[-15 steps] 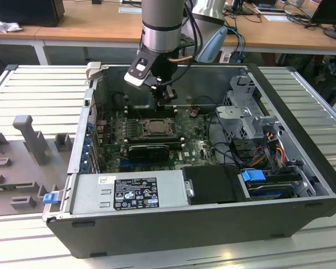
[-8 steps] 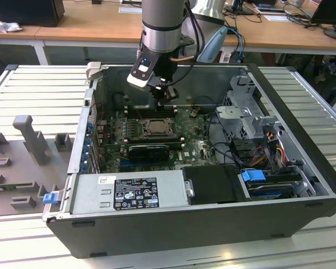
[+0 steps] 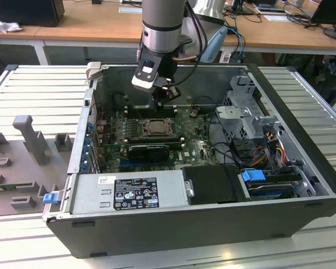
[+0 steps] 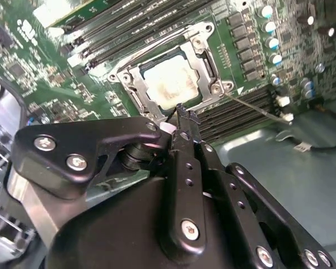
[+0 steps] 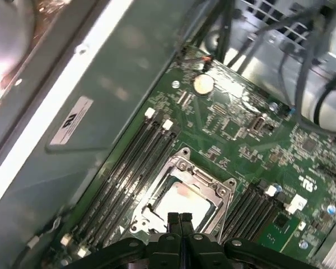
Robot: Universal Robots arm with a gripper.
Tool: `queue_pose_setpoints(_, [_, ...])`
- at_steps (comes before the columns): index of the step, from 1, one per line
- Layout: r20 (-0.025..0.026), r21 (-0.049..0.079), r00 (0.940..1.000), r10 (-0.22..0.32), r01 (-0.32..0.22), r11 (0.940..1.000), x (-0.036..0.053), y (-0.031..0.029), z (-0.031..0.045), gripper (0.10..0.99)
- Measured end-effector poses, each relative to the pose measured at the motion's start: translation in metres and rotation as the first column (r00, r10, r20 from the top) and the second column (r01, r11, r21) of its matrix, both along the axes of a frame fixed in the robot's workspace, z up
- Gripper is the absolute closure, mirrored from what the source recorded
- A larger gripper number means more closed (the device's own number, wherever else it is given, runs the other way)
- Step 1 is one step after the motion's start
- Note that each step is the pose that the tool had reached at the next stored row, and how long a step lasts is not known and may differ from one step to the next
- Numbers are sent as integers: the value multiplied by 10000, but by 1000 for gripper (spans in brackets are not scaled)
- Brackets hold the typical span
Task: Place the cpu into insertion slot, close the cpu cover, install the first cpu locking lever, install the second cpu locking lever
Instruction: 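Install the first cpu locking lever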
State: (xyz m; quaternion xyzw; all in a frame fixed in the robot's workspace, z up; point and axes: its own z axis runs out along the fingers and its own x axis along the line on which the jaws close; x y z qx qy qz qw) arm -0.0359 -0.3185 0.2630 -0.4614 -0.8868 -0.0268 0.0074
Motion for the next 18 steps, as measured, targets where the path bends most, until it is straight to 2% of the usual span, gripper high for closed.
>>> queue_pose_setpoints(1, [0,0,9994,338,-338,9994,0,0,-1,980])
queue_pose_setpoints(3, [0,1,9919,1272,-1272,9919,0,0,-4,980])
queue_pose_setpoints(5, [-1,0,9873,1591,-1591,9873,0,0,-4,980])
queue_pose_setpoints(7, [0,0,9747,2234,-2234,9747,0,0,-6,980])
queue_pose_setpoints(8, [1,1,9642,2651,-2651,9642,0,0,-10,980])
queue_pose_setpoints(9, [-1,-1,9563,2924,-2924,9563,0,0,-11,980])
queue_pose_setpoints(10, [-1,0,9428,3332,-3332,9428,0,0,-11,980])
queue_pose_setpoints(11, [0,0,9264,3766,-3766,9264,0,0,-12,980])
queue_pose_setpoints(12, [0,0,9158,4017,-4017,9158,1,0,-12,980])
queue_pose_setpoints(15, [0,0,8703,4925,-4925,8703,0,0,-12,980])
queue_pose_setpoints(18, [1,1,8461,5330,-5330,8461,0,0,-12,980])
